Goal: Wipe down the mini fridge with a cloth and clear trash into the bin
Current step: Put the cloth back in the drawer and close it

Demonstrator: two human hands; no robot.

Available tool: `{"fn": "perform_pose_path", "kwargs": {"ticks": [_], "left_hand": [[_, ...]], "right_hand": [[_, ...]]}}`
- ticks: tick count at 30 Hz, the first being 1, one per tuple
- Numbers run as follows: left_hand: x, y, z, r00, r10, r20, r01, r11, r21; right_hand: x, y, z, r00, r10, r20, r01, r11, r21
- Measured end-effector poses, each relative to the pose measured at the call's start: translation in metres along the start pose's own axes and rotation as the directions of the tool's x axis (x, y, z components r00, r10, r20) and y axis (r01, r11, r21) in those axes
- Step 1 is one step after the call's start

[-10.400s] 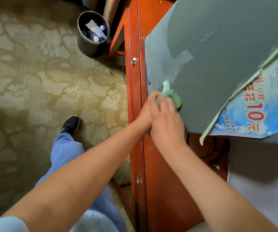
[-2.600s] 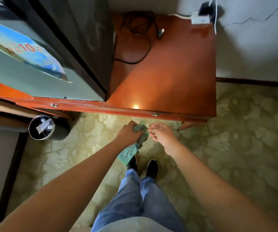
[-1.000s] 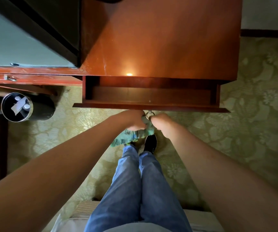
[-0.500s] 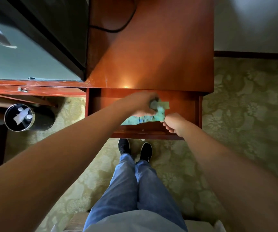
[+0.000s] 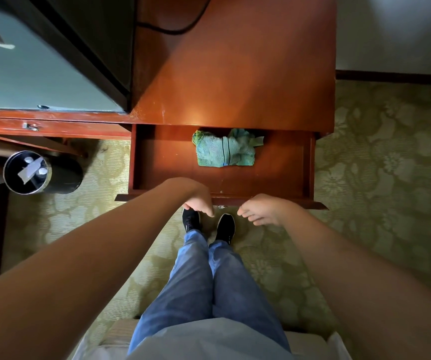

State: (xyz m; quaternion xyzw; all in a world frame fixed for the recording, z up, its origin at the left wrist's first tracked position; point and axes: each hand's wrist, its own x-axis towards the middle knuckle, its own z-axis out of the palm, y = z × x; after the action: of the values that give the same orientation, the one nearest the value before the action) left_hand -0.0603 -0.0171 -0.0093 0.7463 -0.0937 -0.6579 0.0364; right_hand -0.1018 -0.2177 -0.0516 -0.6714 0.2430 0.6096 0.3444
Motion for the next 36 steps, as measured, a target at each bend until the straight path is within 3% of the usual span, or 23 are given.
{"fn": "perform_pose_path", "kwargs": {"ticks": [3,9,16,22,32,36], "left_hand": [[0.003,-0.003,0.000,0.999,-0.006,0.031,0.005,1.000,0.029],[0.007,-0.003,-0.010,0.997,0.025,-0.072,-0.020,0.997,0.071],[0.017,-0.014,-0.027,0.936,0.070,-0.346,-0.079,0.997,-0.012],[0.030,-0.020,-0.027,0.857,0.080,-0.509,-0.130,0.989,-0.063],[0.037,-0.023,-0.043,0.793,0.068,-0.605,-0.159,0.983,-0.097],[0.029,-0.023,-0.045,0.798,0.064,-0.599,-0.154,0.983,-0.100]], "right_hand": [[-0.001,-0.002,0.000,1.000,0.012,0.007,-0.012,0.999,-0.039],[0.001,-0.020,-0.012,0.999,-0.014,-0.033,0.008,0.984,-0.181],[0.004,-0.051,-0.026,0.970,-0.173,-0.172,0.113,0.944,-0.310],[0.012,-0.060,-0.032,0.884,-0.337,-0.325,0.218,0.911,-0.351],[0.021,-0.076,-0.046,0.873,-0.344,-0.346,0.217,0.908,-0.358],[0.013,-0.080,-0.046,0.876,-0.340,-0.342,0.217,0.911,-0.350]]}}
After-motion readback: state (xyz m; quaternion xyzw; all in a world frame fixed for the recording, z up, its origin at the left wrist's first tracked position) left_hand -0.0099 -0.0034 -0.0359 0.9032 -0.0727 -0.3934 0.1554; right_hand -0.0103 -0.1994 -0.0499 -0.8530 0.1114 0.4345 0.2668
